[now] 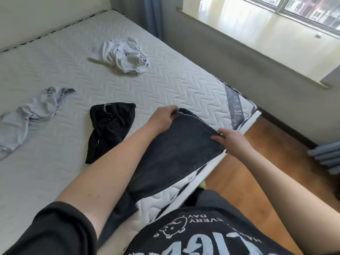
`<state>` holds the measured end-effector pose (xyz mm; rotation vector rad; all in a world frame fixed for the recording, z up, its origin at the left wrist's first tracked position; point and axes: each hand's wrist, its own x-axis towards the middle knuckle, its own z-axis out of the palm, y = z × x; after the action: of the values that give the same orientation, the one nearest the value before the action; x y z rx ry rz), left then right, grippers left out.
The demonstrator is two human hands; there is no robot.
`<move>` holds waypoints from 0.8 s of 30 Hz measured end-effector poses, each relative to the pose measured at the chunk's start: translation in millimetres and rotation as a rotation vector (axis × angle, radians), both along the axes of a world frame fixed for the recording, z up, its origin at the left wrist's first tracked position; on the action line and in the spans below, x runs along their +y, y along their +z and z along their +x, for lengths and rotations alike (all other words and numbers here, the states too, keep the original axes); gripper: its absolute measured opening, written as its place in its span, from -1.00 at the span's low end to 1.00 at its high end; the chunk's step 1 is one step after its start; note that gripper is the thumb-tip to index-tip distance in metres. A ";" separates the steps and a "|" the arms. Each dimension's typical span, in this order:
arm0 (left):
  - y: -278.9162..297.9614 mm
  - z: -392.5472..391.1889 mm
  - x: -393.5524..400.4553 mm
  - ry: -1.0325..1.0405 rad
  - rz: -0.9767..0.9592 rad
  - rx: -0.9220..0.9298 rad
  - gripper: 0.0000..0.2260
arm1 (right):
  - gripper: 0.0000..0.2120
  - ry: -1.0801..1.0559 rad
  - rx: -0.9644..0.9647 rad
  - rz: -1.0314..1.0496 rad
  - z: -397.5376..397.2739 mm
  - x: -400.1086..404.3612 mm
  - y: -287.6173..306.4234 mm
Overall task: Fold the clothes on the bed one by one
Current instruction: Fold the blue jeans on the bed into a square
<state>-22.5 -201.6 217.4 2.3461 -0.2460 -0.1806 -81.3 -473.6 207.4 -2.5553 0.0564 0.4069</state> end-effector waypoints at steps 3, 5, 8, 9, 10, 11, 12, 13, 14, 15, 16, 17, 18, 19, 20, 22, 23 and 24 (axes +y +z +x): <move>-4.8 33.0 -15.8 0.015 -0.001 0.018 -0.82 | -0.66 -0.052 -0.055 0.060 22.0 -19.4 -3.0; -16.6 56.7 -27.6 0.013 0.033 0.049 -0.82 | -0.56 -0.041 -0.040 0.035 40.8 -29.2 -12.2; -41.9 89.8 -50.8 0.010 0.091 0.144 -0.84 | -0.48 -0.028 0.022 -0.016 70.0 -39.6 -34.7; -50.7 101.5 -59.9 0.011 0.112 0.177 -0.85 | -0.48 -0.042 0.034 -0.011 79.5 -44.2 -42.8; -58.8 113.4 -69.0 0.011 0.136 0.208 -0.84 | -0.50 -0.055 0.046 0.004 88.8 -50.0 -51.2; -66.7 125.4 -77.5 0.014 0.161 0.236 -0.84 | -0.53 -0.050 0.072 0.021 98.6 -56.9 -59.9; -74.5 136.7 -85.0 0.020 0.184 0.262 -0.85 | -0.58 -0.027 0.113 0.042 108.0 -64.4 -68.5; -82.7 147.5 -91.6 0.025 0.206 0.288 -0.87 | -0.63 0.010 0.167 0.067 117.0 -72.3 -76.8; -91.5 157.0 -97.1 0.029 0.228 0.317 -0.89 | -0.68 0.055 0.229 0.093 125.6 -80.3 -85.3; -101.1 164.6 -101.3 0.032 0.250 0.345 -0.91 | -0.71 0.101 0.289 0.109 132.8 -87.6 -93.4; -110.7 170.6 -104.4 0.034 0.270 0.368 -0.94 | -0.73 0.146 0.344 0.111 139.8 -93.6 -101.3; -119.1 175.4 -107.2 0.036 0.286 0.382 -0.98 | -0.77 0.183 0.392 0.100 146.2 -98.7 -108.6; -126.1 178.9 -109.7 0.042 0.300 0.391 -0.98 | -0.78 0.209 0.428 0.087 151.9 -102.3 -115.1; -131.8 182.2 -112.0 0.049 0.313 0.399 -0.97 | -0.75 0.223 0.452 0.077 157.0 -104.6 -121.0; -135.9 186.2 -114.2 0.057 0.327 0.403 -0.95 | -0.69 0.218 0.463 0.069 162.2 -105.6 -126.4; -141.9 196.6 -118.0 0.062 0.369 0.402 -0.90 | -0.62 0.158 0.455 0.044 174.2 -106.2 -136.0; -143.7 201.2 -118.6 0.059 0.397 0.396 -0.89 | -0.62 0.123 0.435 0.029 179.0 -105.2 -139.1; -145.1 206.2 -118.8 0.054 0.424 0.390 -0.87 | -0.61 0.093 0.416 0.015 184.0 -104.0 -141.4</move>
<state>183.6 -320.4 72.3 2.6628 0.0557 -0.7138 102.7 -577.6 66.0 -2.4237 0.0861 0.9643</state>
